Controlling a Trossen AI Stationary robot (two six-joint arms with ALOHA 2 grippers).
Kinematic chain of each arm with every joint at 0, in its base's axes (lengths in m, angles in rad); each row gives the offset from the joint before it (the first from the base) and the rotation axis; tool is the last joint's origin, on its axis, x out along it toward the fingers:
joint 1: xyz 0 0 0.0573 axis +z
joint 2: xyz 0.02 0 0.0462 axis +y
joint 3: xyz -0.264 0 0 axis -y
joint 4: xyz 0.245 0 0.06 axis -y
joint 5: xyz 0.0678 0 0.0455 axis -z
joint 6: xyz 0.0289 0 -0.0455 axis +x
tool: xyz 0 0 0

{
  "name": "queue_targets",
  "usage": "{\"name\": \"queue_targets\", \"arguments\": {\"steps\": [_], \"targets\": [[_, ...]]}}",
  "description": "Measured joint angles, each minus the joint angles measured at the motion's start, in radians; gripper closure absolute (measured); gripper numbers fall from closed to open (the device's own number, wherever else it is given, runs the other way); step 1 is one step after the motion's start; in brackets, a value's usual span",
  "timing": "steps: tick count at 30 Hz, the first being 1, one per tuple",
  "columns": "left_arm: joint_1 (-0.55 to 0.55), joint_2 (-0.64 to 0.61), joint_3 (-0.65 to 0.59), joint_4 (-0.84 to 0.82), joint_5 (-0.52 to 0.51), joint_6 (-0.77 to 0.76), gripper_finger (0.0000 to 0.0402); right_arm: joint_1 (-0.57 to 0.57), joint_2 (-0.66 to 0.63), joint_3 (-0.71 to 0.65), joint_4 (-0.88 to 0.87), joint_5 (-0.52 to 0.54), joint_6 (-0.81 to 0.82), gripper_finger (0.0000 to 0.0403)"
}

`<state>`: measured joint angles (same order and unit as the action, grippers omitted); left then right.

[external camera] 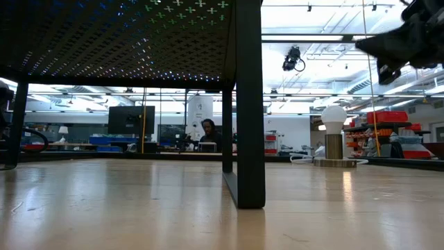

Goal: Pick & Place Office Desk Supplies
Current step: Put the black bin with the rubber bands on the shelf

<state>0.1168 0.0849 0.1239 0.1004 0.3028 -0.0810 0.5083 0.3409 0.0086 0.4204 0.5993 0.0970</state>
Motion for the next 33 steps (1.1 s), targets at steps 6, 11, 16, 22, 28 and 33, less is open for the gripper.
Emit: {"name": "queue_targets", "arguments": {"steps": [6, 11, 16, 22, 28, 33], "targets": [[0.001, 0.028, 0.018, -0.050, -0.066, -0.010, 0.0214, -0.037, 0.146, 0.000, 0.001, -0.002, 0.050, 0.0396], [0.000, 0.032, 0.080, -0.186, -0.053, -0.115, 0.0214, -0.037, 0.220, 0.000, 0.001, -0.024, 0.056, 0.0396], [-0.001, 0.048, 0.260, -0.433, -0.132, -0.149, 0.0231, -0.037, 0.242, 0.000, 0.001, -0.023, 0.056, 0.0396], [-0.001, 0.110, 0.415, -0.623, -0.171, -0.241, 0.0344, -0.037, 0.242, 0.000, 0.001, -0.023, 0.053, 0.0396], [-0.001, 0.245, 0.486, -0.804, -0.111, -0.373, 0.0396, -0.037, 0.242, 0.000, -0.008, -0.023, 0.044, 0.0396], [-0.001, 0.395, 0.637, -1.116, -0.173, -0.425, 0.0398, -0.037, 0.241, 0.000, -0.007, -0.022, 0.043, 0.0396]]}}
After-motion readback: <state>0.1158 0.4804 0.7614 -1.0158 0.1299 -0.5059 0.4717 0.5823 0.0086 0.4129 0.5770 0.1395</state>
